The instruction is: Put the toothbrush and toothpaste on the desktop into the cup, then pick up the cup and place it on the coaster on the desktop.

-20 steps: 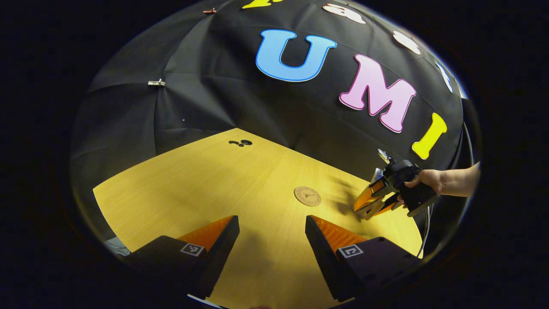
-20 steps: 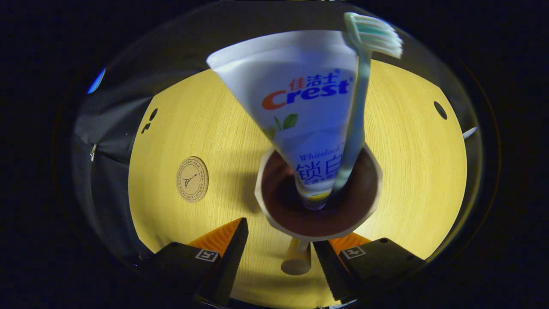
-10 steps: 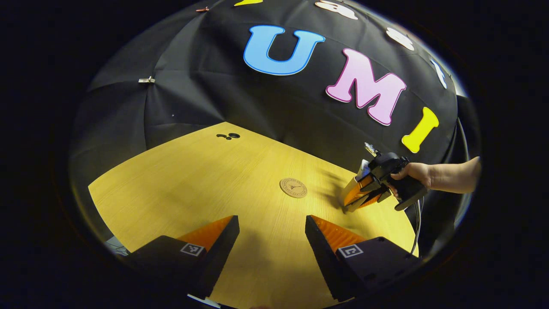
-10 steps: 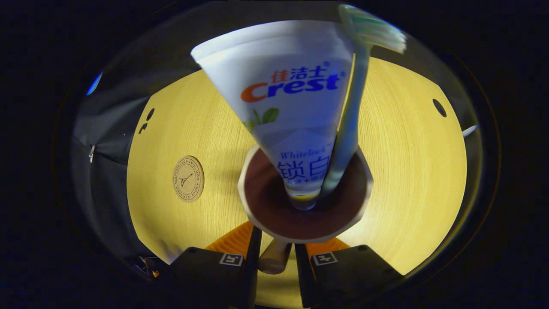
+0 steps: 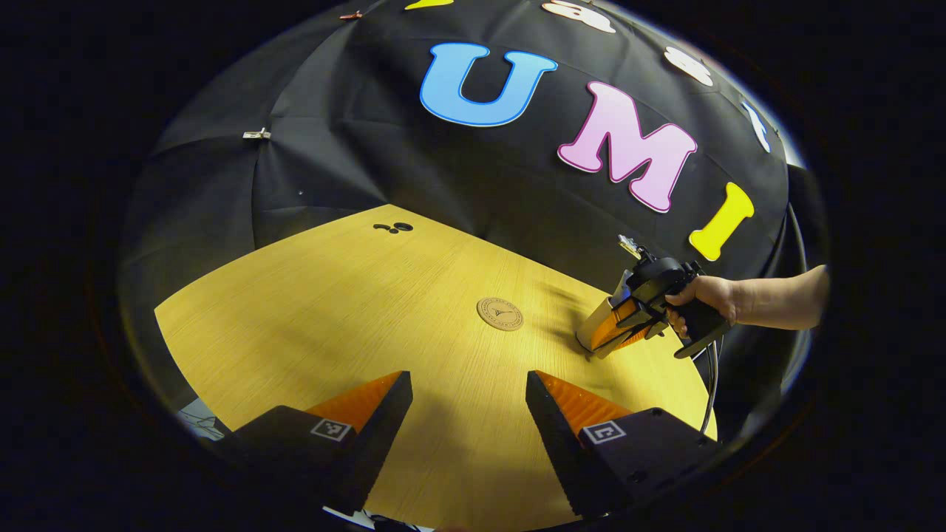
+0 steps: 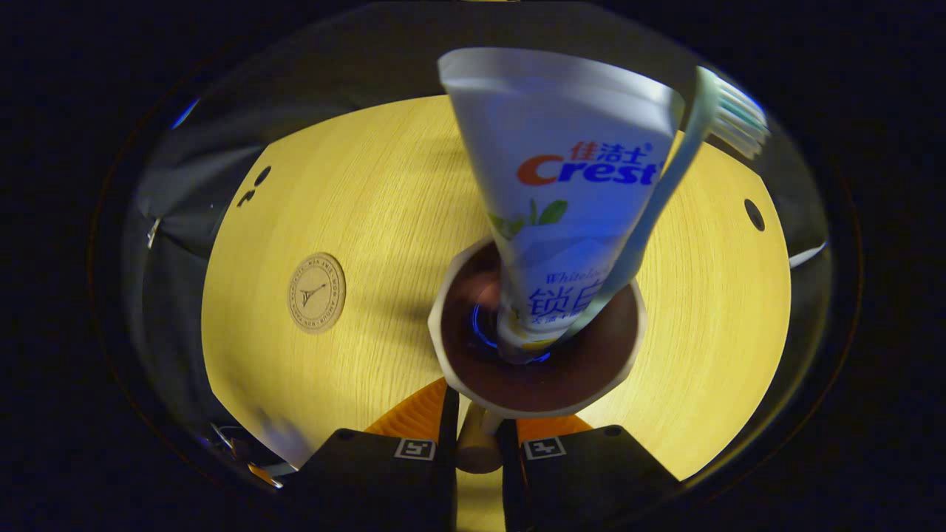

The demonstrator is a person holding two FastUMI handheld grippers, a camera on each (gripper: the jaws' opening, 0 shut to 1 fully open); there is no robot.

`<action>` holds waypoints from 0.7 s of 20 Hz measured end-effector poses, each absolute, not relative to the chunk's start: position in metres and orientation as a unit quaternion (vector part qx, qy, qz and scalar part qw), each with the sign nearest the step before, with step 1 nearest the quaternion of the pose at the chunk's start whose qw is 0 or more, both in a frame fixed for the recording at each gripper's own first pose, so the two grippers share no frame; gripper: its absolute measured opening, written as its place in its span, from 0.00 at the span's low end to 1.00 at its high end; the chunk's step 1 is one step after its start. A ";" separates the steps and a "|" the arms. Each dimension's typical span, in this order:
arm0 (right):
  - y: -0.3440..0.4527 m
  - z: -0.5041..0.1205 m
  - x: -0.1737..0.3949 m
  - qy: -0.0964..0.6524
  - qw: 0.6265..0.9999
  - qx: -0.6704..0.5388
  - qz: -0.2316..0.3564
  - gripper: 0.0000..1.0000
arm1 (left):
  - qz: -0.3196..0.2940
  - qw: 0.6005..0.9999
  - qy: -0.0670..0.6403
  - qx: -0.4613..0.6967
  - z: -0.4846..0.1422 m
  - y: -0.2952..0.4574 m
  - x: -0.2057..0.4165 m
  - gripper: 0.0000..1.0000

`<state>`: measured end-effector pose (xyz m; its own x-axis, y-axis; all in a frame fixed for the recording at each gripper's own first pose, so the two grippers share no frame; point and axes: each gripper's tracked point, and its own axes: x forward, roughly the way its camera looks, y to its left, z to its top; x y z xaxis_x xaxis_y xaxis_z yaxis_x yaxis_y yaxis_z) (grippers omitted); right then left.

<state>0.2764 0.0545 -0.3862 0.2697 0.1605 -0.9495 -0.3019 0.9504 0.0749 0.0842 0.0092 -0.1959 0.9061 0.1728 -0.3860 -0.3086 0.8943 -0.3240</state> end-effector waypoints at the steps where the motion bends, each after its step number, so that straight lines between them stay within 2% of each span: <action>1: 0.055 -0.386 0.276 0.583 0.796 -0.063 0.147 0.28 | 0.127 0.956 0.179 -0.193 -0.198 0.010 0.082 0.98; 3: 0.059 -0.383 0.275 0.583 0.797 -0.049 0.148 0.25 | 0.124 0.957 0.180 -0.191 -0.198 0.010 0.080 0.98; 4: 0.060 -0.380 0.275 0.581 0.799 -0.043 0.147 0.31 | 0.121 0.957 0.182 -0.191 -0.199 0.010 0.080 0.98; 5: 0.061 -0.379 0.274 0.580 0.800 -0.043 0.147 0.25 | 0.118 0.957 0.187 -0.190 -0.202 0.010 0.079 0.98; 14: 0.103 -0.358 0.265 0.555 0.812 -0.066 0.170 0.25 | 0.114 0.955 0.190 -0.197 -0.205 0.026 0.064 0.98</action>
<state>0.2650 0.1033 -0.3580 0.3263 0.2028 -0.9233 -0.3496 0.9333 0.0814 0.0644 0.0259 -0.2045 0.9015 0.1428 -0.4086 -0.2929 0.8963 -0.3330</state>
